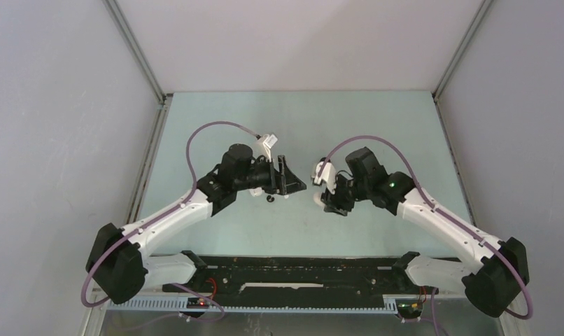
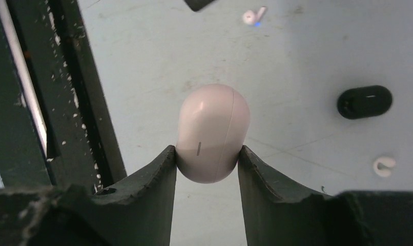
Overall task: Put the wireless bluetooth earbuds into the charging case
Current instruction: Pass from the right arm to the left
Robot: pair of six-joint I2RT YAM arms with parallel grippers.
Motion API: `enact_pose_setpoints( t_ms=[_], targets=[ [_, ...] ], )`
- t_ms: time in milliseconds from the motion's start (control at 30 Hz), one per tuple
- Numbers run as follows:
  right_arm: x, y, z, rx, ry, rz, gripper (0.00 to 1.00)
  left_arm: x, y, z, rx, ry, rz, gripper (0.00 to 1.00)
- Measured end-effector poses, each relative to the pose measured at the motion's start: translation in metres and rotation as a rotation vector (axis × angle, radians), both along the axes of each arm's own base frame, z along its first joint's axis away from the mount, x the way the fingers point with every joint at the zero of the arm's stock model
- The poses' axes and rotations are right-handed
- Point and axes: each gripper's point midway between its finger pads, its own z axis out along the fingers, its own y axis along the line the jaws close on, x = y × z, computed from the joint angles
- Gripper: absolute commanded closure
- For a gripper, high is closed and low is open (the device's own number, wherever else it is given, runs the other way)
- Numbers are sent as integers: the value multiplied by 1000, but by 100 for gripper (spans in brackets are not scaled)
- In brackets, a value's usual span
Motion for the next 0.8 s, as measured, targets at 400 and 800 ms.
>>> enact_pose_setpoints(
  t_ms=[400, 800],
  targets=[
    [-23, 7, -18, -69, -37, 140, 67, -42, -23, -9, -141, 228, -189, 39],
    [-24, 10, -17, -71, -46, 151, 67, -54, -39, -41, -91, 359, -254, 47]
  ],
)
